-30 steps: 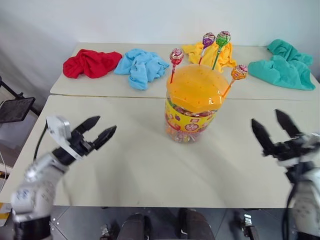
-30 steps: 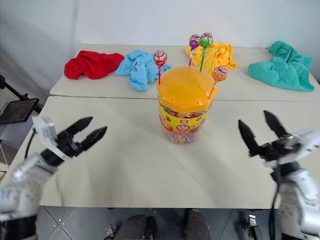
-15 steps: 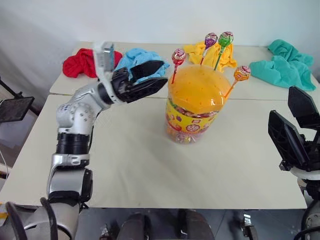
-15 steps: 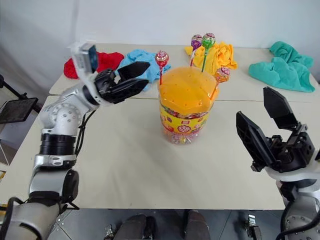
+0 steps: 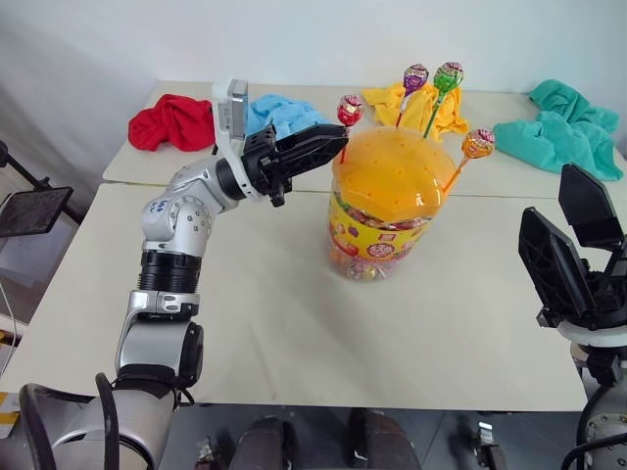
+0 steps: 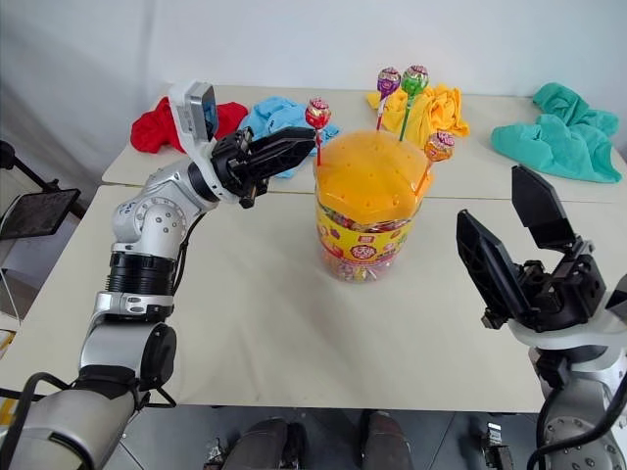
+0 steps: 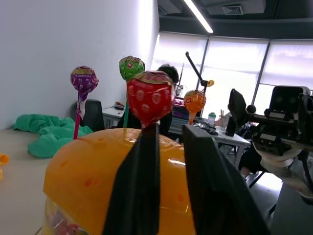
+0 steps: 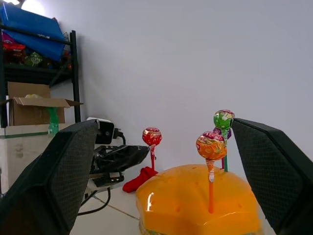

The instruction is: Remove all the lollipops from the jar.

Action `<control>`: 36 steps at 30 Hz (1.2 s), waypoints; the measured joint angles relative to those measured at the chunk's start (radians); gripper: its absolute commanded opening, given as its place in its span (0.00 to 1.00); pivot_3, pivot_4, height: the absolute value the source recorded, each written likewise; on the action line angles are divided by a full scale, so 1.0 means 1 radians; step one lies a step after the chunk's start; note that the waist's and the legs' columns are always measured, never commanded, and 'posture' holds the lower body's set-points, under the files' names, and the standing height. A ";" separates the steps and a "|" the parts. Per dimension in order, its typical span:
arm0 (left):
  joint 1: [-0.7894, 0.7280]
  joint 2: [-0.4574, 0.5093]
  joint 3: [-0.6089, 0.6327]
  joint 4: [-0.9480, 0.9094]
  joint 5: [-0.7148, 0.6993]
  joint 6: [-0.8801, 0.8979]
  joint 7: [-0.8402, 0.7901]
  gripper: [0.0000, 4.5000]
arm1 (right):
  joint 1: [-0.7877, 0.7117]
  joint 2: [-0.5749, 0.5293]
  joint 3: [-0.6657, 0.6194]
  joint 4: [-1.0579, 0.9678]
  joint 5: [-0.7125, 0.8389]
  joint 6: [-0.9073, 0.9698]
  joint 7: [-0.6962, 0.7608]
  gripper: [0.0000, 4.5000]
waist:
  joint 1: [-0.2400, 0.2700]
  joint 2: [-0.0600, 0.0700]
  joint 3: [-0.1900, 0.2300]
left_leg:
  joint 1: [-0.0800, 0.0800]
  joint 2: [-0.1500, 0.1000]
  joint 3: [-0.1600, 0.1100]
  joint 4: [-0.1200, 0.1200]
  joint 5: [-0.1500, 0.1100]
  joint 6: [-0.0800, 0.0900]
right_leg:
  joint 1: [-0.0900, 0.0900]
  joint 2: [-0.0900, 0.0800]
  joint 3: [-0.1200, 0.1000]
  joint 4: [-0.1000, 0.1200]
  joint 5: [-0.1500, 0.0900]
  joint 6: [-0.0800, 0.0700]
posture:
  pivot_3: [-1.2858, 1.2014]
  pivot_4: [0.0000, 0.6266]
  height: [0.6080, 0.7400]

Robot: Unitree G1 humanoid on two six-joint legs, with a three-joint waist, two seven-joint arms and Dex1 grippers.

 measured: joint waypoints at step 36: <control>0.437 0.276 0.301 -0.224 -0.142 0.257 0.292 0.98 | -0.183 -0.155 0.117 0.148 0.066 0.198 0.227 1.00 | -0.003 -0.002 0.001 | -0.001 0.002 -0.003 0.002 0.000 0.001 | 0.000 -0.004 0.000 0.003 0.001 0.001 | 0.52 0.24 1.00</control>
